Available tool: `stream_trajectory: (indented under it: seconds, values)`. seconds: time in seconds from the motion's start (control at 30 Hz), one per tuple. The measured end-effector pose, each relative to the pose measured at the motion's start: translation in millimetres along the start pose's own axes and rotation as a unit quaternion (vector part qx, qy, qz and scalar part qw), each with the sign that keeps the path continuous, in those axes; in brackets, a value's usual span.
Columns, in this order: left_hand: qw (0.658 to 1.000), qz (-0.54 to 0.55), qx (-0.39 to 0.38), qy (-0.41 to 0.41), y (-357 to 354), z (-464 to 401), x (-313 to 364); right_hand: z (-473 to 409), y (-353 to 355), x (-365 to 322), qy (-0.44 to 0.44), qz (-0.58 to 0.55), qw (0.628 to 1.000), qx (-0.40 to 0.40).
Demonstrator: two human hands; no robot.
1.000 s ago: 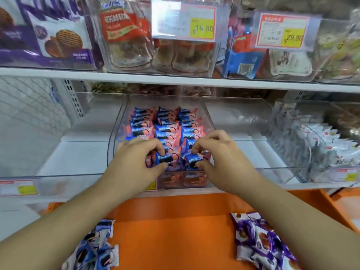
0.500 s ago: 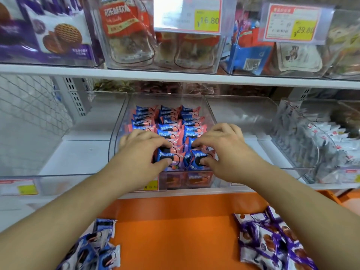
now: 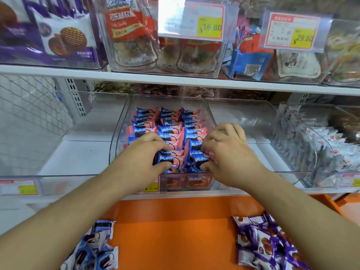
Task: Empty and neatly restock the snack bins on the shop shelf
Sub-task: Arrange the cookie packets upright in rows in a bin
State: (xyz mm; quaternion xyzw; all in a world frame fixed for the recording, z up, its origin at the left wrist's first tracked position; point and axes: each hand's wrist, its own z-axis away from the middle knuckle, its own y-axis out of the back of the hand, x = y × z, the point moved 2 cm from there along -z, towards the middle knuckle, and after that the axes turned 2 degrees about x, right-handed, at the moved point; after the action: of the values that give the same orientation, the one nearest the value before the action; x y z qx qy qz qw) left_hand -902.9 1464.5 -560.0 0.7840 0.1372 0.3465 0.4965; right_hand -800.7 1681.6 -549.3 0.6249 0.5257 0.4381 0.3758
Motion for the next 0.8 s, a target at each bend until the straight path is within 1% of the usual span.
stream_trajectory:
  seconds: [0.17, 0.3, 0.5, 0.7, 0.8]
  values:
    - [1.0, 0.008, 0.03, 0.0, 0.7, -1.4, 0.7, -1.1, 0.5, -0.6, -0.016, -0.068, 0.998, 0.001]
    - [0.997, 0.04, 0.07, 0.009, -0.1, 0.1, 1.6, -1.3, -2.2, 0.3, -0.004, -0.077, 0.997, 0.005]
    - [0.998, 0.016, 0.054, 0.009, -4.4, 1.5, -2.0, -1.1, -2.8, 1.7, -0.004, -0.089, 0.996, -0.005]
    - [0.999, 0.026, 0.037, 0.012, 1.9, 1.0, -1.2, -2.8, -4.2, 2.1, -0.014, -0.102, 0.995, -0.013]
    - [0.998, 0.027, 0.045, 0.015, 3.8, 1.1, 0.0, -2.6, -5.3, 2.1, -0.021, -0.103, 0.994, -0.012]
